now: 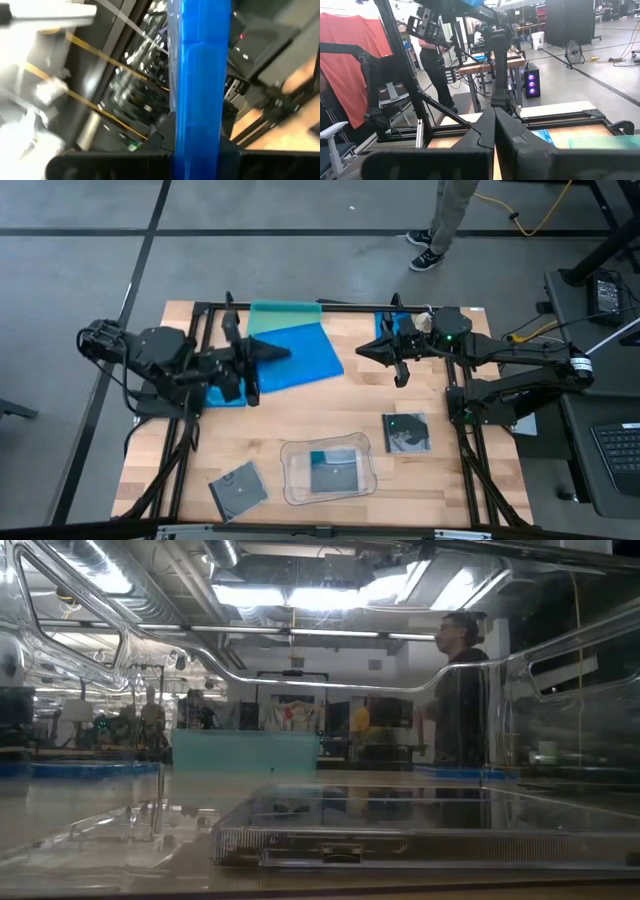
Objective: Pick & place jewel cases by type
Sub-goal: Put the bottom right blue CD case into the green bin
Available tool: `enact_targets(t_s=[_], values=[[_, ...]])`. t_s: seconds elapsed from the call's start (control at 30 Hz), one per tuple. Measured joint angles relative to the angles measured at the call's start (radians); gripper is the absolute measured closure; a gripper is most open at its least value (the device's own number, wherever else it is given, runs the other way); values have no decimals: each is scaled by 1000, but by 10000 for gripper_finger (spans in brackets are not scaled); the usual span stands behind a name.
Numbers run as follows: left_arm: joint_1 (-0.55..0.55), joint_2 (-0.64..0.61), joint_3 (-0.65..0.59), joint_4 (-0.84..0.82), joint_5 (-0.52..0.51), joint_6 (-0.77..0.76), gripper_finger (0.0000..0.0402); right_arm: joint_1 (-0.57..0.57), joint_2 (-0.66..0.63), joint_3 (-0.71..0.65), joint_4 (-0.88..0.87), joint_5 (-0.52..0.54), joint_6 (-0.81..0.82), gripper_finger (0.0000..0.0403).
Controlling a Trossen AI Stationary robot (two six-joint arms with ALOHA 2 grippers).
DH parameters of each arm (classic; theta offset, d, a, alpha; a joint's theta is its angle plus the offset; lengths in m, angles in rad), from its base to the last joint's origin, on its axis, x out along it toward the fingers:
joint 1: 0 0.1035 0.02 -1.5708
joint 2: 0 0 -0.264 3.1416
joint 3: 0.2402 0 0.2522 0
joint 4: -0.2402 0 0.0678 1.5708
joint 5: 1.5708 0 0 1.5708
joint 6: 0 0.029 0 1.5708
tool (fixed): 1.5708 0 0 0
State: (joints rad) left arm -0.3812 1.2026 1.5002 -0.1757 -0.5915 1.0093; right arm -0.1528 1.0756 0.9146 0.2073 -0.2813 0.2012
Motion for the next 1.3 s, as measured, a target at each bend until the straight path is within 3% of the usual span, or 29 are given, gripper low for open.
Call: enact_targets(t_s=[0.17, 0.37, 0.5, 0.57, 0.63, 0.77, 0.97, 1.3], values=[[74, -11, 0, -2, 1, -361, 398, 0, 0, 0, 0, 0, 0, 396], [193, -31, 0, -44, 12, -941, 398, 0, 0, 0, 1, 0, 0, 396], [308, -43, 0, -112, 171, -1363, 398, 0, 0, 0, 1, 1, 0, 392], [362, -43, -3, -112, 289, -1485, 398, 0, 0, 0, 1, 6, 0, 387], [394, -42, -3, -108, 352, -1532, 398, 0, 0, 0, 2, 35, 2, 382], [413, -37, -3, -105, 355, -1546, 398, -6, 0, 0, 7, 113, 31, 366], [419, -31, -3, -113, 321, -1511, 398, -43, 0, 0, 26, 117, 100, 307], [393, -31, -55, -135, 222, -1683, 398, -66, 0, 0, 30, 115, 80, 202]])
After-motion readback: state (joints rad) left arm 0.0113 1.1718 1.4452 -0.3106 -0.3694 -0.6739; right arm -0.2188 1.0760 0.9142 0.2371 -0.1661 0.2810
